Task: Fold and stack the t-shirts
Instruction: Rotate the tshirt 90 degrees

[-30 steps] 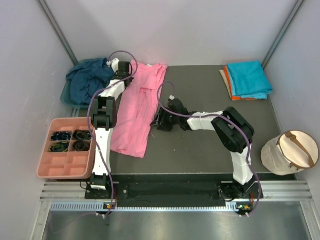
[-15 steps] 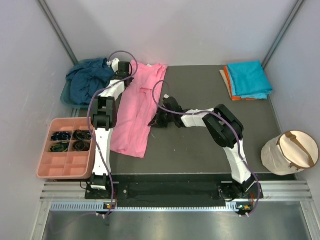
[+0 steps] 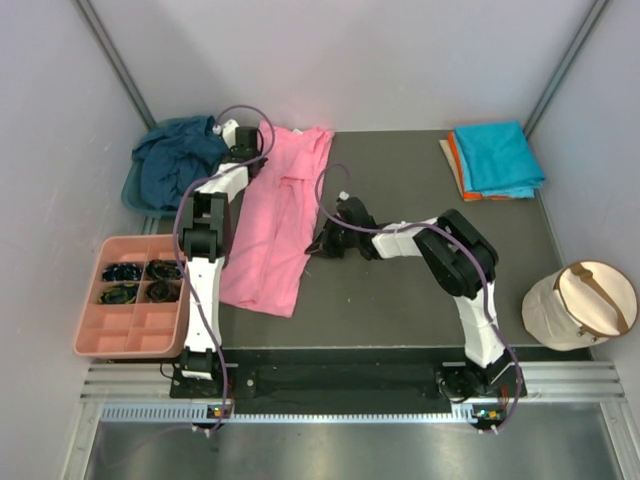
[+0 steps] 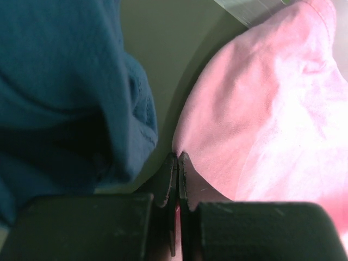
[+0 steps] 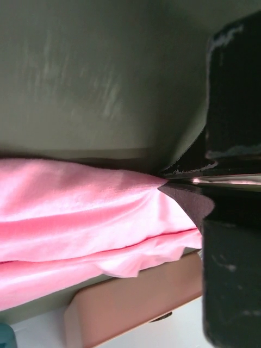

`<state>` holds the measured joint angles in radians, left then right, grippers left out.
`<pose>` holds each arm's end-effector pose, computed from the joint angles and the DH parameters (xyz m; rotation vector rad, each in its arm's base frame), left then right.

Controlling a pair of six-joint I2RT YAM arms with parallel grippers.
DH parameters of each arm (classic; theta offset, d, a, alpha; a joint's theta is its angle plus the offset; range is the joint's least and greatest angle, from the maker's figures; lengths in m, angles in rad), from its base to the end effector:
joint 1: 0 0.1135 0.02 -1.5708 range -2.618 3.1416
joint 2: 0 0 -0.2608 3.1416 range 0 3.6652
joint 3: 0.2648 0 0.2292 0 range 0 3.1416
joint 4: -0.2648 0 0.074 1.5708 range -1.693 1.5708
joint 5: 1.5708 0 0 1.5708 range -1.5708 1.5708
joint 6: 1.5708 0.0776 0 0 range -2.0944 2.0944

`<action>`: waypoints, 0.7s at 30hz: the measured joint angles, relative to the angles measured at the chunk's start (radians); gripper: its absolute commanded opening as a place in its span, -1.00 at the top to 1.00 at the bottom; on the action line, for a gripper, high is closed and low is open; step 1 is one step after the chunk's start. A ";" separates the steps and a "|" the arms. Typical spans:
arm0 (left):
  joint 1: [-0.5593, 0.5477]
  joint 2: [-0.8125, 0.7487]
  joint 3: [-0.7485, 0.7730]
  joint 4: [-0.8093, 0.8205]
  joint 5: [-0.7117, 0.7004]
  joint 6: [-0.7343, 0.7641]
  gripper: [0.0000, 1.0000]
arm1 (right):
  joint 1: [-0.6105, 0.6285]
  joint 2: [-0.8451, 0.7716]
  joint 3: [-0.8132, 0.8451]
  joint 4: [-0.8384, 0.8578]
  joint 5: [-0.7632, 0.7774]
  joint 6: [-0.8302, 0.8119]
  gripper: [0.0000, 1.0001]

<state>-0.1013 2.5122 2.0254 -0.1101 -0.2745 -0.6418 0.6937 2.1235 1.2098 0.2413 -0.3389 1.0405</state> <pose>0.5766 -0.0375 0.1330 -0.7221 2.0204 -0.1360 0.3331 0.3106 0.1053 0.2315 2.5332 1.2124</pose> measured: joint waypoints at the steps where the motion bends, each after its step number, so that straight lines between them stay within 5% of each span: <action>1: -0.002 -0.003 -0.008 0.005 0.000 -0.002 1.00 | -0.008 -0.014 -0.019 0.002 0.001 0.000 1.00; 21: -0.173 -0.034 -0.070 0.031 -0.008 -0.041 1.00 | -0.140 -0.293 -0.315 -0.089 0.107 -0.087 1.00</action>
<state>-0.2741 2.4779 1.9556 -0.0795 -0.2821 -0.6830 0.5541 1.8301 0.8948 0.1524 -0.2321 0.9531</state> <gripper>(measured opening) 0.013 0.009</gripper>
